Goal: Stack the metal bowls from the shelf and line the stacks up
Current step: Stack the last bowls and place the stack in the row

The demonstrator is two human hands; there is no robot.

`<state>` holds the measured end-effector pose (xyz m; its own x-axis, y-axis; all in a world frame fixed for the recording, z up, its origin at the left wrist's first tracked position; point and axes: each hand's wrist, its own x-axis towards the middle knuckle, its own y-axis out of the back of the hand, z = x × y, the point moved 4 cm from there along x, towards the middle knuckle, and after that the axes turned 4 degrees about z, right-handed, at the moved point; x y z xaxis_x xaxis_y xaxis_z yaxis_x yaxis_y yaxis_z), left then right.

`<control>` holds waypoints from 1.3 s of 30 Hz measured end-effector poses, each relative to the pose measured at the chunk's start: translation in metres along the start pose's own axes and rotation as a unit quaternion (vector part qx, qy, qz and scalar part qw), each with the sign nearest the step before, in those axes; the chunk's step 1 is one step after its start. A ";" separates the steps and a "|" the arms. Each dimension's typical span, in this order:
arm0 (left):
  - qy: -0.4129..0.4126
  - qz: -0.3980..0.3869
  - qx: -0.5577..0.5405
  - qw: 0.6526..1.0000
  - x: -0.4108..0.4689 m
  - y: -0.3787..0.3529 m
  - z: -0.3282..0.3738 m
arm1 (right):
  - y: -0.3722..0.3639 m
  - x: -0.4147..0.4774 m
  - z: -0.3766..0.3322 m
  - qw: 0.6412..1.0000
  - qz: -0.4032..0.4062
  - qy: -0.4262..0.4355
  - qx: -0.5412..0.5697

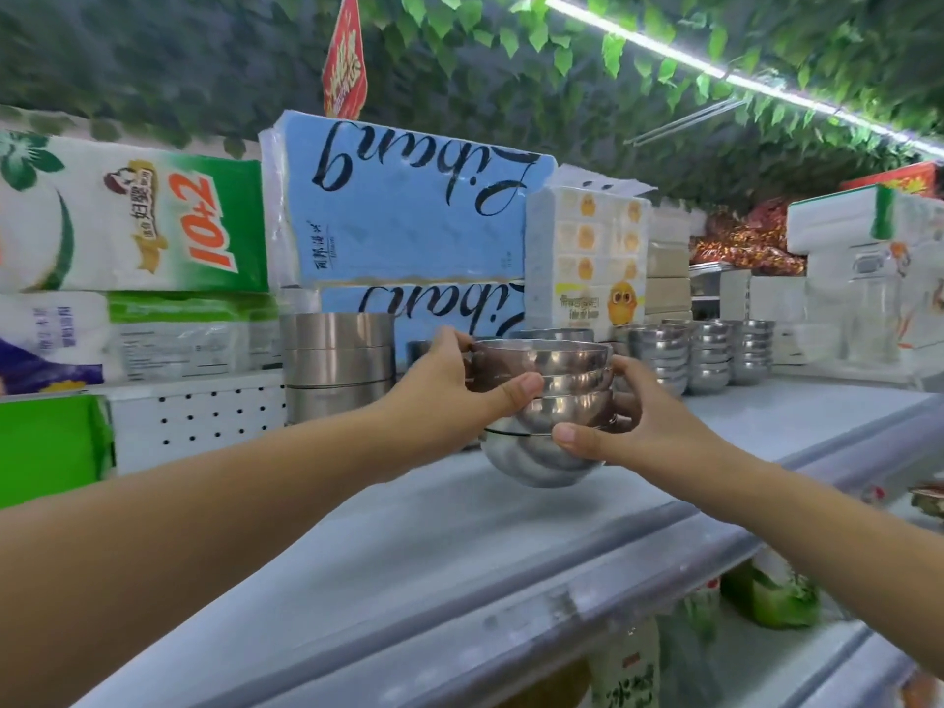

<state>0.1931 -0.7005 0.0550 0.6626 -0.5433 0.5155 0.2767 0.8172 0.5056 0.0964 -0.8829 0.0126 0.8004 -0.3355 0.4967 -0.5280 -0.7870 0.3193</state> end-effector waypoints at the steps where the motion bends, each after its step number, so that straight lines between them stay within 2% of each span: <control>1: 0.004 -0.001 0.005 1.000 0.005 -0.009 0.000 | 0.006 0.005 0.007 1.000 -0.008 -0.002 -0.001; 13: 0.043 0.052 0.038 0.997 0.077 -0.120 0.012 | 0.107 0.078 0.095 0.996 -0.083 0.002 -0.022; 27: 0.053 0.056 0.041 0.996 0.156 -0.218 0.007 | 0.180 0.132 0.164 0.990 -0.131 -0.020 -0.051; 31: 0.055 0.092 0.142 0.984 0.169 -0.225 -0.001 | 0.178 0.157 0.173 0.986 -0.134 -0.037 -0.090; 35: 0.029 0.071 0.234 0.969 0.167 -0.228 -0.017 | 0.171 0.179 0.183 0.985 -0.133 -0.033 -0.106; 37: -0.006 0.057 0.338 0.939 0.161 -0.225 -0.025 | 0.167 0.189 0.189 0.984 -0.135 -0.031 -0.112; 39: -0.070 0.086 0.467 0.877 0.158 -0.219 -0.026 | 0.162 0.196 0.192 0.983 -0.139 -0.030 -0.120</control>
<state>0.2556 -0.9598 0.0078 0.5287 -0.4991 0.6866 -0.5539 0.4100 0.7246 0.2225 -1.1759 0.0069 0.9345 -0.1605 0.3177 -0.3328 -0.7106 0.6199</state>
